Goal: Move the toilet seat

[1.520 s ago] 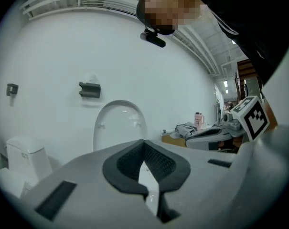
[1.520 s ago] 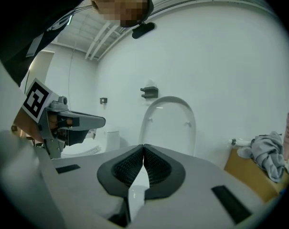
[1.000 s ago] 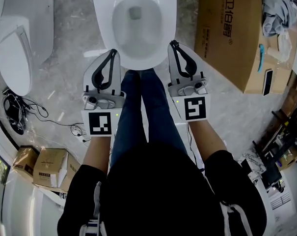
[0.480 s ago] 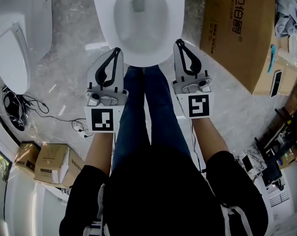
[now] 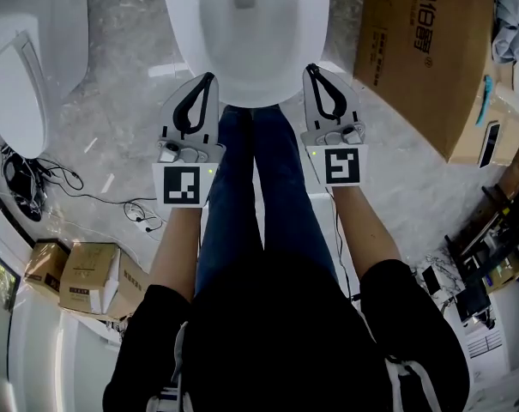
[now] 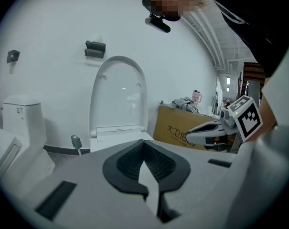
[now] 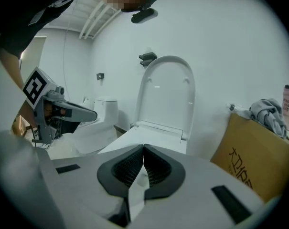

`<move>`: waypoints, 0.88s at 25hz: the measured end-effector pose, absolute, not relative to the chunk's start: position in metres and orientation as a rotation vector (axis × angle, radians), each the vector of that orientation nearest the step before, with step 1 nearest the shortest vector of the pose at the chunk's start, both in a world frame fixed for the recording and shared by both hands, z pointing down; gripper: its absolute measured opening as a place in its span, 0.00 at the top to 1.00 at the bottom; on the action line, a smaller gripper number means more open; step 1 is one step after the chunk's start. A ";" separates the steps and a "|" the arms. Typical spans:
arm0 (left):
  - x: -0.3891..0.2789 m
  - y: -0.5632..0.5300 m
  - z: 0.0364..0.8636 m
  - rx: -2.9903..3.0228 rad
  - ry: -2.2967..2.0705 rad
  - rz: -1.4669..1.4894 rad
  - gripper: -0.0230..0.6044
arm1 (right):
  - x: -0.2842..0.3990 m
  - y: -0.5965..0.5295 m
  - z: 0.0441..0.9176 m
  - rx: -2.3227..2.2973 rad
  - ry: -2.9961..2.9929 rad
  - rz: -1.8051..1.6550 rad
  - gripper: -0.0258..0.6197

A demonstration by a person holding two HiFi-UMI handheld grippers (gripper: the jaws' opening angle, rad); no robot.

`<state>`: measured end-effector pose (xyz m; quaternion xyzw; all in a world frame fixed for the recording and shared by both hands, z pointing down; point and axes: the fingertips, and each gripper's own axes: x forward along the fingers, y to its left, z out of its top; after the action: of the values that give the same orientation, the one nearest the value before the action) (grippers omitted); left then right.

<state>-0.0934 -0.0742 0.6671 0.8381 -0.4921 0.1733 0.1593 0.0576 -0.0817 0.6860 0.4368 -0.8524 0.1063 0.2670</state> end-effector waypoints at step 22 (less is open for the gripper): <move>-0.093 -0.048 0.765 2.242 -1.305 0.605 0.95 | 0.063 -0.061 0.761 1.149 -2.230 0.400 0.93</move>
<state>-0.0929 -0.0482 0.7650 0.8177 -0.4760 0.2206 0.2367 0.0630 -0.0609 0.7607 0.4319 -0.8384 0.1506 0.2963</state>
